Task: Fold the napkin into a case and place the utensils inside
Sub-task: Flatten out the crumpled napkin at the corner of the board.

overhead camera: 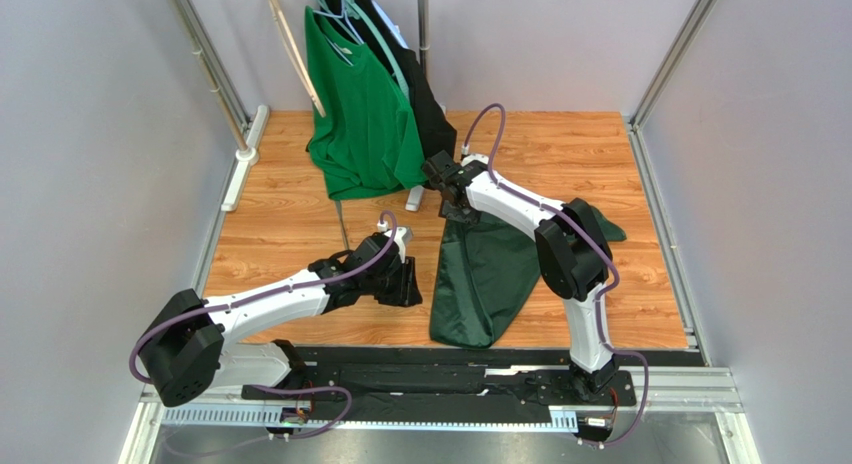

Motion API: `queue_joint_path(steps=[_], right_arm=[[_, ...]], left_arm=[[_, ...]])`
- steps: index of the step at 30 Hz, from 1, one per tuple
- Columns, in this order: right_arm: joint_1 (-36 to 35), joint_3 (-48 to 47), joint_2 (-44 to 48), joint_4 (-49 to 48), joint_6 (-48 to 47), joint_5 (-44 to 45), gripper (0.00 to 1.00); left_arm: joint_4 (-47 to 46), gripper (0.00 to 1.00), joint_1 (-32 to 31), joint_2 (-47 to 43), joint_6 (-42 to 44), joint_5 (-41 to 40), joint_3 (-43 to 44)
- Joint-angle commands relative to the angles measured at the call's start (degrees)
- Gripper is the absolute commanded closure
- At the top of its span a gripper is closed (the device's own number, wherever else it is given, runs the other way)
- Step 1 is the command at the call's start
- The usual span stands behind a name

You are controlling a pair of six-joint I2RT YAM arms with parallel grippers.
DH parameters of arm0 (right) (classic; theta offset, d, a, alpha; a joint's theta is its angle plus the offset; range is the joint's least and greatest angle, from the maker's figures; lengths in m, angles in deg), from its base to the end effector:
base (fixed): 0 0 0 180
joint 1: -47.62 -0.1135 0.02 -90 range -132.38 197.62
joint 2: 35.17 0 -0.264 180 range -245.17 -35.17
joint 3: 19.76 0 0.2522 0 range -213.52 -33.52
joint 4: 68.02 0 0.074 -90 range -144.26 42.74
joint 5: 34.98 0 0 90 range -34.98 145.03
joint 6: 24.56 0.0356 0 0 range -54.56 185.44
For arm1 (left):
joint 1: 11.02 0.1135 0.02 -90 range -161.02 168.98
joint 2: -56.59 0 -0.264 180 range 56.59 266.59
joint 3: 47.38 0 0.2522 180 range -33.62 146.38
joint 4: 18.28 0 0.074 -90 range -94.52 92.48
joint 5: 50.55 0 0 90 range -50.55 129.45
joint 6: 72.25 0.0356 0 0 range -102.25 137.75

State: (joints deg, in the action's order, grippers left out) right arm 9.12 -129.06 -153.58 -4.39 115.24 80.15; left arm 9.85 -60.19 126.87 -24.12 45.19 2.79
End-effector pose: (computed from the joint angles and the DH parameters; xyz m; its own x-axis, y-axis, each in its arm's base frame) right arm 0.3429 0.2534 0.2043 -0.8375 0.2174 -0.5013 0.2707 0.9620 -0.0351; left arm 0.1546 -0.1844 0.1937 -0.8947 0.0197 -0.4462 0.2675 0.8236 -0.5001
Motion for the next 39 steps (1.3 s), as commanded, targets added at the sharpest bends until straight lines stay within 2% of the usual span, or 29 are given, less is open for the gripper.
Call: queue_joint_path(steps=[1, 8, 17, 19, 20, 22, 26, 30, 33, 34, 39], right_arm=[[0.4, -2.7, -0.9, 4.3, 3.6, 7.1, 0.5], [0.5, -1.8, -1.6, 3.5, 4.2, 7.7, 0.6], [0.9, -2.8, -3.8, 1.4, 4.0, 5.4, 0.62], [1.0, -2.8, -3.8, 1.1, 4.2, 5.5, 0.74], [0.9, -2.8, -3.4, 1.2, 4.0, 5.8, 0.88], [0.9, -3.0, -2.6, 3.0, 2.8, 6.9, 0.99], [1.1, 1.9, 4.3, 5.5, -0.7, 12.3, 1.0], [3.7, 12.0, 17.4, 5.0, -3.7, 14.2, 1.0], [5.7, 21.5, 25.7, 3.0, -5.3, 14.5, 1.0], [6.1, 23.4, 31.7, 2.6, -5.6, 15.0, 1.0], [8.0, 34.9, 49.0, 3.0, -6.5, 16.7, 1.0]], left_arm=[[-0.9, 0.56, -0.3, -1.3, 0.6, 1.2, -0.1], [-0.9, 0.56, -0.3, -1.8, 0.7, 1.2, -0.2], [-1.4, 0.57, -0.3, -1.6, 0.6, 1.7, -0.2], [-1.5, 0.57, -0.3, -1.6, 0.6, 1.6, -0.2], [-1.7, 0.57, -0.3, -1.5, 0.6, 1.7, -0.1], [-3.3, 0.58, -0.3, -0.2, 1.0, 2.5, 0.8], [-7.7, 0.6, -0.4, 6.5, 1.0, 3.4, 6.2], [-8.8, 0.65, -1.0, 18.2, 0.7, 4.0, 14.4], [-8.3, 0.66, -1.0, 25.1, -0.1, 2.2, 20.1], [-7.7, 0.66, -1.0, 27.2, -0.4, 1.9, 21.8], [-0.6, 0.69, -0.9, 38.4, -1.3, -1.7, 33.0]])
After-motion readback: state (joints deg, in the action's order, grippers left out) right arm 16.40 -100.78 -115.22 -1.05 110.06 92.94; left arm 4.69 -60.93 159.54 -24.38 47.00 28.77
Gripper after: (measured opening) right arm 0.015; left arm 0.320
